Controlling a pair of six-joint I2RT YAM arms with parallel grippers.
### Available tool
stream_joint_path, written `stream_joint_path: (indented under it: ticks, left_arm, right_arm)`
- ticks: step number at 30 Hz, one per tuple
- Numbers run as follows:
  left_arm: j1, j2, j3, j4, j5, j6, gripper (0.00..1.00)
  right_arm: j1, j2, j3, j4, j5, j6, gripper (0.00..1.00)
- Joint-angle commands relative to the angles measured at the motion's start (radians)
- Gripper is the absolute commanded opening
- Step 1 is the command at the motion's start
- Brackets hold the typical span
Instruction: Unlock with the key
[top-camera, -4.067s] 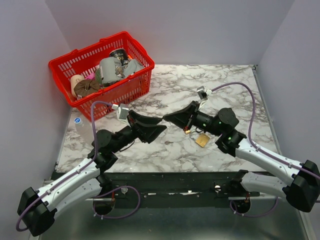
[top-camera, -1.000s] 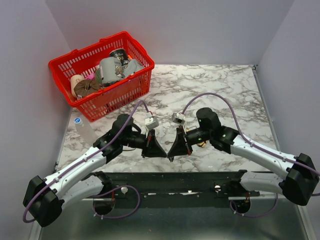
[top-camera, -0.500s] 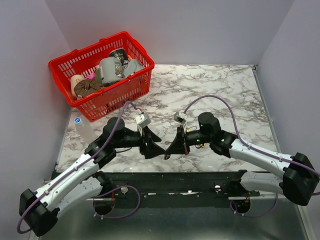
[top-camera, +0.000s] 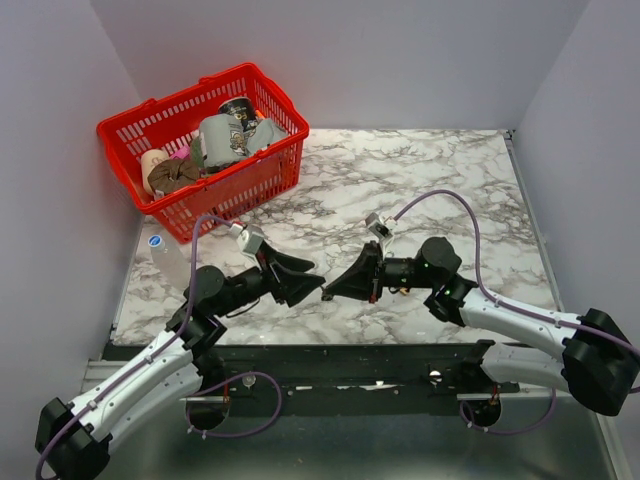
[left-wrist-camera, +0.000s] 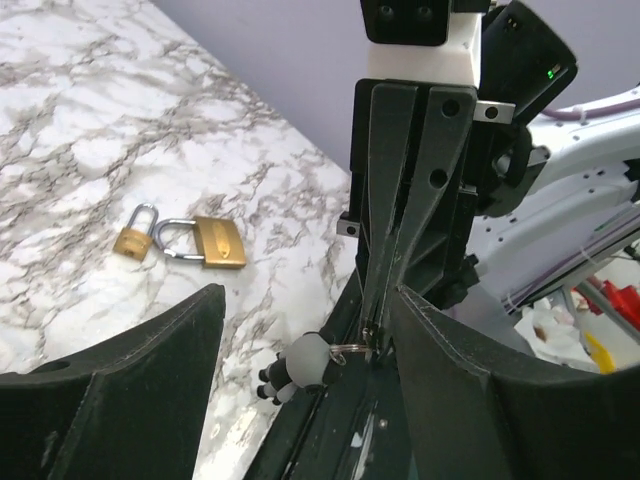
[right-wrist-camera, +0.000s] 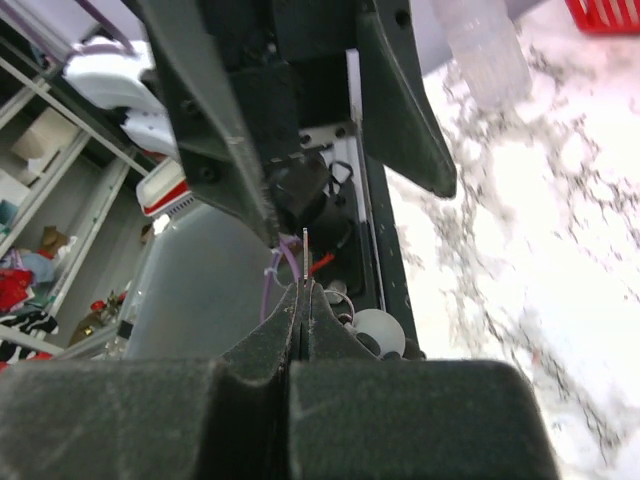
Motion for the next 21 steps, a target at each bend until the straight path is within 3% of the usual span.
stream_joint_path:
  ticks: [1,21]
  left_arm:
    - [0.002,0.046,-0.019,0.205,-0.006,-0.105,0.68]
    - [0.000,0.048,-0.102,0.385,0.036,-0.188,0.65]
  right_arm:
    - [0.005,0.010,-0.025,0.190,0.012,0.051,0.01]
    - [0.005,-0.007,-0.017,0.123,0.123,0.051,0.01]
